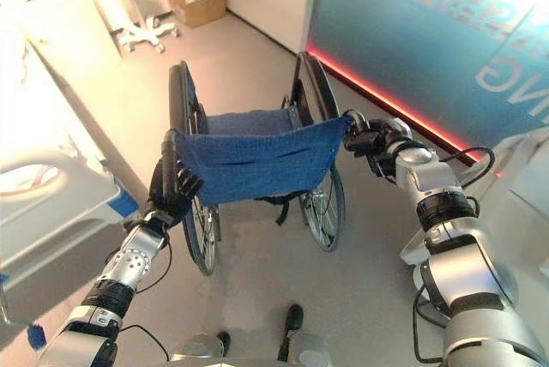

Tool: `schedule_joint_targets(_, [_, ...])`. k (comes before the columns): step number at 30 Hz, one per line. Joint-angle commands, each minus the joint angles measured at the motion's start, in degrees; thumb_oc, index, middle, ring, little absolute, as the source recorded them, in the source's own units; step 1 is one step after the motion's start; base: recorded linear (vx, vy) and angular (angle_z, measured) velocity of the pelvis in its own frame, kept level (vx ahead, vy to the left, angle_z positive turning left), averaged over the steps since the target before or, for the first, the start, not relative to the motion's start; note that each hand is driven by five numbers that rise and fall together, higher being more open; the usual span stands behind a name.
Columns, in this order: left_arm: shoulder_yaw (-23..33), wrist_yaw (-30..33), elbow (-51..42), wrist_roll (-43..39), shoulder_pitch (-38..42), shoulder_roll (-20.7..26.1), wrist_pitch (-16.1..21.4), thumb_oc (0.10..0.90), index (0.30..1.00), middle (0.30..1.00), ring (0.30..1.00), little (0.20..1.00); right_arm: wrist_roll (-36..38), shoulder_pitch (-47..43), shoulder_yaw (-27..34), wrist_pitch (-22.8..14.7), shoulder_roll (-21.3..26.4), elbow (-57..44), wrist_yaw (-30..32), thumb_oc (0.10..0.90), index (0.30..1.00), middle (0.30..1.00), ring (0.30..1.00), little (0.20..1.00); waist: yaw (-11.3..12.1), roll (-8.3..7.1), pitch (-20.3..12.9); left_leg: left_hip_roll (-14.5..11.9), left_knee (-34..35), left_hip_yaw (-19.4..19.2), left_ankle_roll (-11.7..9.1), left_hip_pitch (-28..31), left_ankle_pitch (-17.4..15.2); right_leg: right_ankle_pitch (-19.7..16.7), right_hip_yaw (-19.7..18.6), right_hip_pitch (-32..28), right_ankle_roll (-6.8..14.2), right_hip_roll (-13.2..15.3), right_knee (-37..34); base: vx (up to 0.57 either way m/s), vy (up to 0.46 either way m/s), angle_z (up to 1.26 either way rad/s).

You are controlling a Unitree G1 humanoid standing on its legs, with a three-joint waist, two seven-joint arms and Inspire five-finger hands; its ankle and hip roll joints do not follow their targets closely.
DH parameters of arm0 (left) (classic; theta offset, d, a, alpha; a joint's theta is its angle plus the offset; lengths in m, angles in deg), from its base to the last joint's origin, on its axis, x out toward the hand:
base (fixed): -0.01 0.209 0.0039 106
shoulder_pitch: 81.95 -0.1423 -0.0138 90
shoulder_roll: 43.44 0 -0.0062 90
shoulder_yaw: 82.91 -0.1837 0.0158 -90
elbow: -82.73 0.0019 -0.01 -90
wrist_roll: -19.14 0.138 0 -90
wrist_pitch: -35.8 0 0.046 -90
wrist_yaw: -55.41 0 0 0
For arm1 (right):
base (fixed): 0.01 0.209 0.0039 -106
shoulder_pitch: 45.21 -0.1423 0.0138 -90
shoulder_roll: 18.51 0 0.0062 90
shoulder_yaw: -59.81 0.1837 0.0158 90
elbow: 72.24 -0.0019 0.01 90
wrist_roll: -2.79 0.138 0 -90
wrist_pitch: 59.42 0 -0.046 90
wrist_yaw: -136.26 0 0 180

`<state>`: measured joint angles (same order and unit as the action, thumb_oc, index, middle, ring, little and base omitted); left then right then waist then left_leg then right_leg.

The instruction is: Push the wheelchair next to the bed

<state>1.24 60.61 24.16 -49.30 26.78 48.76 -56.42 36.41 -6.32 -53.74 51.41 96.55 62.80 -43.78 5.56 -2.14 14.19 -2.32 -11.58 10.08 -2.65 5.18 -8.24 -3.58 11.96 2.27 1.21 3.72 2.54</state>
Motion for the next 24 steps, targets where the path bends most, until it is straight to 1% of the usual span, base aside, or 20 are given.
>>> schedule_joint_targets(1, [-7.4,-2.7,-9.6,0.3,6.6,-1.5,0.0,0.4,0.3,0.3,0.3,0.3,2.9,-6.4,-3.9,-5.5,-8.1,-8.2,-5.9,0.4,0.3,0.3,0.3,0.3,0.2,-2.84,-2.2,0.4,-17.1,-5.8,0.0,-2.4,12.2,0.9,-0.5,-1.5,0.9,2.6,4.5,0.17,-0.414,0.14])
schedule_joint_targets(2, [-7.5,-2.9,-9.7,0.7,6.4,-1.9,0.0,0.4,0.3,0.3,0.3,0.3,2.4,-6.2,-3.7,-5.6,-8.0,-8.3,-5.3,0.4,0.3,0.3,0.3,0.3,0.1,-3.16,-1.8,0.4,-20.3,-7.8,0.2,-3.9,11.5,1.3,0.1,-2.4,0.3,2.2,4.5,0.17,-0.363,0.21])
schedule_joint_targets(3, [-7.5,-2.9,-9.8,1.2,6.3,-2.3,-0.1,0.4,0.3,0.3,0.3,0.3,2.2,-6.1,-3.4,-5.5,-7.9,-8.4,-4.8,0.4,0.3,0.3,0.3,0.3,0.1,-3.37,-1.5,0.2,-21.3,-8.8,0.2,-4.9,11.1,1.5,0.5,-3.1,0.0,2.1,4.5,0.17,-0.26,0.31])
schedule_joint_targets(4, [-7.6,-3.1,-10.0,2.0,6.2,-2.9,-0.4,0.4,0.3,0.3,0.3,0.3,2.0,-5.9,-3.1,-5.3,-7.8,-8.5,-3.5,0.4,0.3,0.3,0.3,0.3,0.3,-3.68,-1.0,0.5,-21.7,-9.7,0.7,-6.6,9.8,1.9,1.0,-4.2,-0.2,1.8,4.4,0.16,-0.177,0.37])
schedule_joint_targets(5, [-7.6,-3.4,-9.8,2.0,6.3,-3.0,-0.4,0.4,0.3,0.3,0.3,0.3,1.9,-5.9,-3.1,-5.2,-7.9,-8.5,-2.9,0.4,0.3,0.3,0.3,0.3,0.4,-3.64,-0.9,1.4,-20.9,-9.7,1.1,-7.0,8.7,2.2,1.0,-4.7,-0.1,1.5,4.3,0.21,-0.151,0.43])
schedule_joint_targets(6, [-7.6,-3.7,-9.4,1.9,6.4,-3.0,-0.2,0.4,0.3,0.3,0.3,0.3,1.6,-6.2,-3.1,-5.0,-8.1,-8.2,-1.9,0.4,0.3,0.3,0.3,0.3,0.8,-3.31,-0.7,3.0,-18.4,-9.9,1.5,-6.8,7.5,2.8,0.8,-5.6,0.0,0.7,4.1,0.19,-0.069,0.36])
schedule_joint_targets(8, [-7.3,-3.9,-9.3,1.8,6.6,-2.8,-0.1,0.4,0.3,0.3,0.3,0.3,0.4,-7.2,-3.2,-4.8,-8.7,-7.1,-1.7,0.4,0.3,0.3,0.3,0.3,1.5,-2.25,-0.6,4.7,-10.5,-11.7,1.2,-6.4,8.0,4.1,0.6,-7.8,0.0,-1.4,3.5,0.23,-0.048,0.31])
schedule_joint_targets(9, [-7.3,-3.9,-9.3,1.9,6.7,-2.9,-0.1,0.4,0.3,0.3,0.3,0.3,0.0,-7.6,-3.3,-4.7,-9.0,-6.6,-1.6,0.4,0.3,0.3,0.3,0.3,1.8,-1.87,-0.6,5.2,-7.7,-12.7,1.2,-7.3,8.3,4.5,0.7,-8.6,-0.1,-2.2,3.2,0.3,-0.056,0.2])
schedule_joint_targets(10, [-7.6,-4.2,-9.5,1.8,6.5,-2.9,0.2,0.4,0.3,0.3,0.3,0.3,-0.4,-8.2,-3.5,-4.6,-9.2,-6.0,-1.6,0.4,0.3,0.3,0.3,0.3,3.1,-1.31,-0.3,6.9,-2.6,-14.0,1.1,-9.7,9.6,5.3,0.3,-10.6,-0.2,-3.7,2.3,0.29,-0.066,0.11])
schedule_joint_targets(11, [-7.8,-4.5,-9.8,1.8,6.3,-2.6,0.3,0.4,0.3,0.3,0.3,0.3,-0.3,-8.4,-3.7,-4.6,-9.1,-6.1,-1.6,0.4,0.3,0.3,0.3,0.3,3.7,-1.0,-0.2,7.8,-0.5,-14.2,0.9,-11.0,10.6,5.7,-0.2,-11.7,-0.2,-4.6,1.9,0.37,-0.101,0.03])
schedule_joint_targets(12, [-8.1,-4.6,-10.7,1.7,5.7,-2.1,0.3,0.4,0.3,0.3,0.3,0.3,-0.2,-8.4,-3.9,-4.2,-8.7,-6.3,-1.4,0.4,0.3,0.3,0.3,0.3,4.9,-0.66,-0.1,9.0,2.7,-15.1,0.7,-13.3,12.9,6.3,-1.2,-13.7,-0.3,-6.0,1.2,0.31,-0.102,-0.08])
schedule_joint_targets(14, [-8.5,-4.5,-12.0,1.5,5.0,-1.4,0.0,0.4,0.3,0.3,0.3,0.3,0.0,-8.7,-4.1,-4.1,-7.9,-5.8,-1.7,0.4,0.3,0.3,0.3,0.3,6.3,-0.33,0.0,9.9,5.7,-18.6,0.4,-16.1,16.2,6.9,-1.8,-16.3,-0.6,-7.7,0.0,0.35,-0.114,-0.27])
schedule_joint_targets(15, [-8.6,-4.3,-13.1,1.0,5.0,-0.7,-0.7,0.4,0.3,0.3,0.3,0.3,-0.3,-8.7,-4.0,-4.3,-7.2,-4.6,-2.7,0.4,0.3,0.3,0.3,0.3,6.8,0.0,-0.3,10.0,7.9,-22.6,0.3,-17.8,18.2,7.7,-1.6,-17.9,-1.2,-9.4,-0.5,0.39,-0.104,-0.27])
schedule_joint_targets(16, [-8.6,-4.0,-13.7,0.6,5.0,-0.2,-1.0,0.4,0.3,0.3,0.3,0.3,-0.8,-8.8,-4.0,-4.6,-6.8,-3.8,-3.5,0.4,0.3,0.3,0.3,0.3,7.3,-0.01,-0.5,10.2,8.8,-23.8,0.3,-18.3,19.0,8.3,-2.0,-18.7,-1.5,-10.1,-0.7,0.44,-0.105,-0.19])
schedule_joint_targets(17, [-8.8,-3.2,-14.8,0.1,5.4,0.4,-1.6,0.4,0.3,0.3,0.3,0.3,-1.4,-9.2,-4.4,-4.8,-6.6,-2.7,-4.6,0.4,0.3,0.3,0.3,0.3,8.0,-0.23,-0.9,10.8,8.2,-24.3,0.8,-18.8,19.0,9.8,-2.2,-19.5,-2.1,-10.8,-0.2,0.37,-0.067,-0.18])
schedule_joint_targets(19, [-8.4,-2.2,-15.2,0.7,5.9,0.5,-2.4,0.4,0.3,0.3,0.3,0.3,-2.1,-10.0,-4.5,-5.9,-7.3,-0.3,-6.8,0.4,0.3,0.3,0.3,0.3,8.4,-1.08,-1.9,12.0,7.4,-23.9,2.9,-17.6,16.4,11.0,-2.5,-19.9,-2.1,-10.8,0.5,0.35,-0.038,-0.28])
schedule_joint_targets(21, [-8.6,-1.9,-15.0,1.8,6.5,0.7,-2.1,0.4,0.3,0.3,0.3,0.3,-3.3,-10.0,-4.4,-7.3,-7.9,1.0,-8.4,0.4,0.3,0.3,0.3,0.3,9.3,-2.29,-2.6,12.1,5.2,-24.3,5.6,-17.0,12.7,12.4,-1.2,-20.1,-1.8,-9.7,3.0,0.31,-0.039,-0.39])
schedule_joint_targets(22, [-8.5,-1.8,-15.4,3.0,6.5,0.6,-2.4,0.4,0.3,0.3,0.3,0.3,-3.9,-9.6,-4.2,-8.3,-8.1,1.4,-8.9,0.4,0.3,0.3,0.3,0.3,10.0,-3.03,-2.8,11.8,3.8,-24.5,6.7,-17.1,11.3,12.4,0.3,-20.4,-1.2,-8.4,5.3,0.31,-0.025,-0.21])
schedule_joint_targets(23, [-8.4,-1.7,-15.7,3.6,6.4,0.4,-2.5,0.4,0.3,0.3,0.3,0.3,-4.0,-9.4,-4.2,-8.7,-8.1,1.6,-9.3,0.4,0.3,0.3,0.3,0.3,10.4,-3.78,-3.0,12.6,3.6,-23.4,6.9,-16.5,9.6,12.2,0.8,-21.0,0.2,-6.9,7.4,0.3,-0.009,0.17])
schedule_joint_targets(24, [-8.3,-1.6,-16.1,4.2,6.1,0.4,-2.7,0.4,0.3,0.3,0.3,0.3,-4.2,-9.3,-4.0,-9.1,-8.2,1.9,-9.9,0.4,0.3,0.3,0.3,0.3,11.0,-4.27,-3.1,12.7,3.6,-23.3,7.5,-16.2,9.3,10.8,1.9,-21.1,1.6,-5.6,9.5,0.31,0.039,0.25])
